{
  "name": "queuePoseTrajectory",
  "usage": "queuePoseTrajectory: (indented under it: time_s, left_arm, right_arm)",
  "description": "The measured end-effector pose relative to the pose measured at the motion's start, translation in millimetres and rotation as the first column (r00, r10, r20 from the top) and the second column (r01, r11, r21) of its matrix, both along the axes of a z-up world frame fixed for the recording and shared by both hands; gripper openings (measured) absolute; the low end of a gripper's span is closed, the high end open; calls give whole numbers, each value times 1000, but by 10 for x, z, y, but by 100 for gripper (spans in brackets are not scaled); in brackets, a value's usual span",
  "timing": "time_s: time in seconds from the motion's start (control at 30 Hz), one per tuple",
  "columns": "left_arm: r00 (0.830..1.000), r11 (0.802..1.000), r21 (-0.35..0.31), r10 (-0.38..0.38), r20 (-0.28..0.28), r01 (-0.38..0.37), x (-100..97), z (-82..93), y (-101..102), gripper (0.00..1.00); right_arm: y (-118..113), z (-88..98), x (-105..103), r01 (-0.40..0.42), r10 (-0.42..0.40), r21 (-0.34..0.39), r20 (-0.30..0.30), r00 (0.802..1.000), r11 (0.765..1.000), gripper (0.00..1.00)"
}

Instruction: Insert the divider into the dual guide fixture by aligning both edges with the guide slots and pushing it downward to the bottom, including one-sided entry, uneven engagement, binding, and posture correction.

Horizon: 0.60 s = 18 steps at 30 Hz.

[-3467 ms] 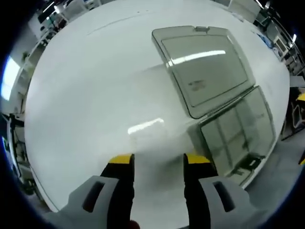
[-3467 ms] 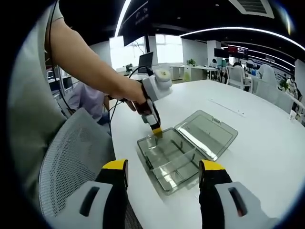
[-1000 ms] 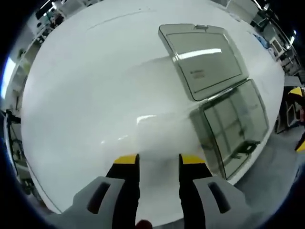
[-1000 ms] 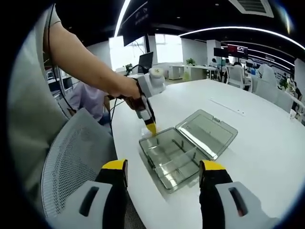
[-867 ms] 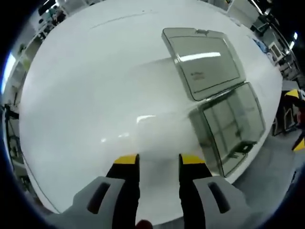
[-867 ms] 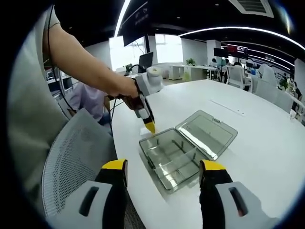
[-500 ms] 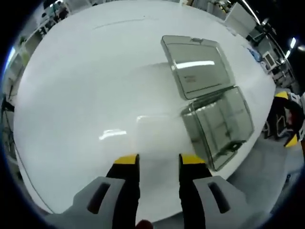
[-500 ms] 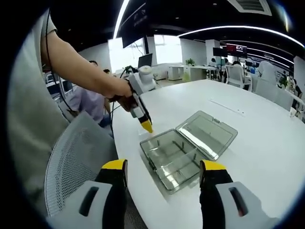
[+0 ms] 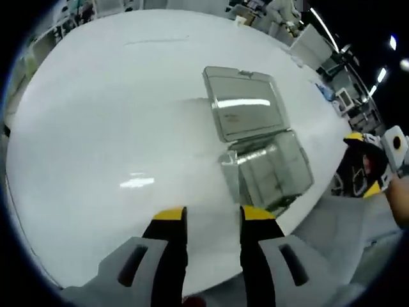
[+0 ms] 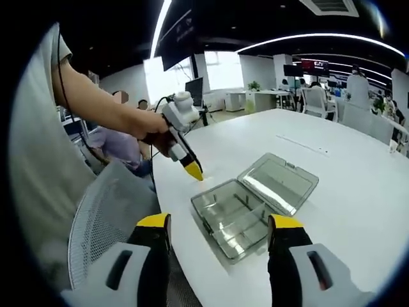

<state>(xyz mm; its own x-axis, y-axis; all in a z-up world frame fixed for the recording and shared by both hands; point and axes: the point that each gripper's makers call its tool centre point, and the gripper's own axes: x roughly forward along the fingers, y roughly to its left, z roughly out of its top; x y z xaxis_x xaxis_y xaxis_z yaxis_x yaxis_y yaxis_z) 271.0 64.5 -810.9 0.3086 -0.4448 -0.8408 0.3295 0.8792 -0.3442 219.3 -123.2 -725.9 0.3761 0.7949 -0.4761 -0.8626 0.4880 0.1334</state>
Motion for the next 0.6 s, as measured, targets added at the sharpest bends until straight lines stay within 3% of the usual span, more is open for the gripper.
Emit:
queuePoseTrajectory:
  time_s: [0.27, 0.6]
  left_arm:
    - [1000, 996, -87, 5, 10, -4, -54, 118, -122, 29]
    - [1000, 976, -220, 0, 27, 6, -129, 296, -330, 29]
  right_arm:
    - [8, 37, 35, 7, -6, 41, -30, 1000, 999, 58]
    - [45, 123, 71, 6, 2, 105, -74, 997, 994, 58]
